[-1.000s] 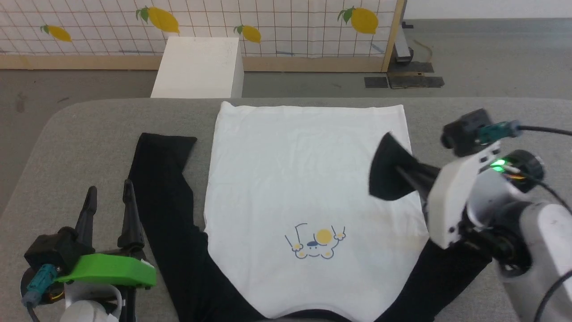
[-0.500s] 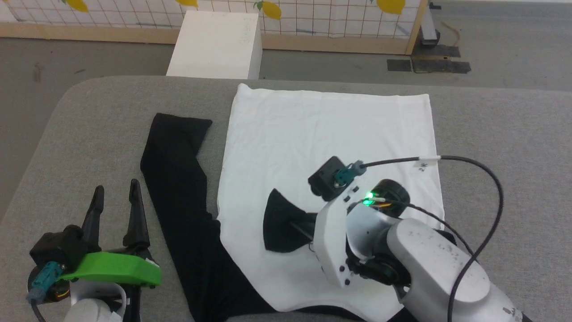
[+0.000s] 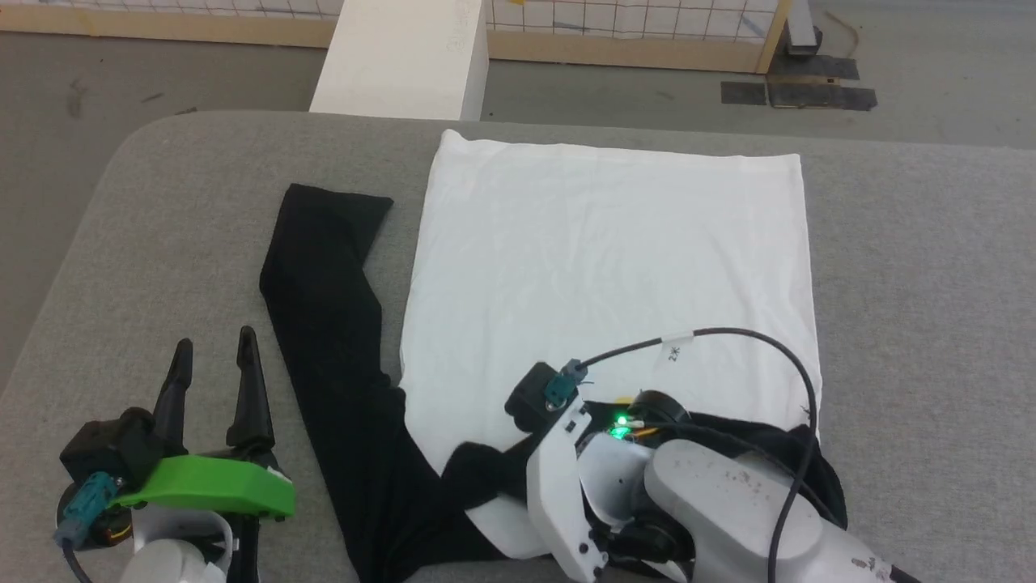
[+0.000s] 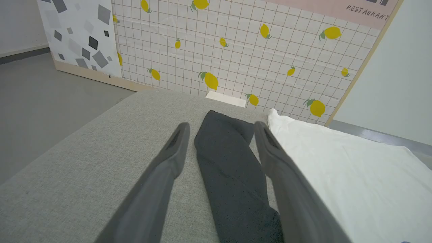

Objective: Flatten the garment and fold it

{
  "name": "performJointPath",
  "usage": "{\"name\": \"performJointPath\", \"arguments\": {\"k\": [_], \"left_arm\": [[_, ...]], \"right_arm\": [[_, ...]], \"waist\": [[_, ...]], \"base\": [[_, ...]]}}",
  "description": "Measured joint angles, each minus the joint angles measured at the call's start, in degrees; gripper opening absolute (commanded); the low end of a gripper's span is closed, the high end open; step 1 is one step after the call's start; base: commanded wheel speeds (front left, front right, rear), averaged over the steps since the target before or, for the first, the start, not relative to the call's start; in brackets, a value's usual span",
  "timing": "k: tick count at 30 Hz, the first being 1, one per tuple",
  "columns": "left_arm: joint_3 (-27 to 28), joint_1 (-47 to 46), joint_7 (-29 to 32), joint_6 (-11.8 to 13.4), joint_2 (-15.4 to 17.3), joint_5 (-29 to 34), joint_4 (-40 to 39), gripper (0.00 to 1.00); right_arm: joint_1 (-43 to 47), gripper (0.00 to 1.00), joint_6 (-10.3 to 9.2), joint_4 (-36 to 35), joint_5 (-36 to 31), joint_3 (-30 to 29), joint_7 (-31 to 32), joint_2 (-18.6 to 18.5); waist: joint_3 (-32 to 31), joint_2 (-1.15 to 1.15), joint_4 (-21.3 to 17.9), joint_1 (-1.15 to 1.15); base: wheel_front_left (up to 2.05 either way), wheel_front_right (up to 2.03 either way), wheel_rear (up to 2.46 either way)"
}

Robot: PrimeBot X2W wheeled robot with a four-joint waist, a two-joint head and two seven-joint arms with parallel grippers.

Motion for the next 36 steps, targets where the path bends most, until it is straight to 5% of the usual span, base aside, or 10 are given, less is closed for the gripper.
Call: {"name": "performJointPath", "arguments": {"k": [1, 6, 13, 23, 29, 36], "left_arm": [[0.0, 0.0, 0.0, 0.0, 0.0, 0.0, 0.1, 1.00], [-0.2, 0.0, 0.0, 0.0, -0.1, -0.2, 0.5, 1.00], [0.0, 0.1, 0.4, 0.4, 0.5, -0.3, 0.7, 1.00], [0.0, 1.2, 1.0, 1.1, 0.8, -0.3, -0.2, 1.00], [-0.1, 1.6, 1.0, 1.1, 1.0, -0.4, -0.4, 1.00], [-0.4, 0.9, 1.3, 1.6, 1.0, -0.7, 0.3, 1.00]], "right_arm": [[-0.5, 1.00, 0.00, 0.1, 0.9, 0.1, -0.5, 0.1], [-3.4, 1.00, 0.00, -0.8, 3.8, -2.0, -5.5, -0.2], [-5.5, 1.00, 0.00, -4.7, 7.1, -12.6, -11.9, -3.9], [1.9, 1.00, -0.01, -5.3, -4.1, -43.8, -22.0, -9.4], [12.2, 1.00, -0.01, -13.1, -15.3, -61.8, -23.4, -5.3], [22.9, 1.00, -0.01, -23.6, -21.1, -71.0, -21.5, 2.7]], "waist": [[-0.1, 0.00, -0.1, 0.00], [-0.8, 0.00, -0.9, 0.00], [-2.8, 0.00, -2.4, 0.00], [-5.2, 0.00, -4.9, 0.00], [-5.4, 0.00, -5.6, 0.00], [-4.4, 0.00, -5.3, 0.00]], "base": [[0.00, 0.00, 0.00], [0.00, 0.00, 0.00], [0.00, 0.00, 0.00], [0.00, 0.00, 0.00], [0.00, 0.00, 0.00], [0.00, 0.00, 0.00]]}}
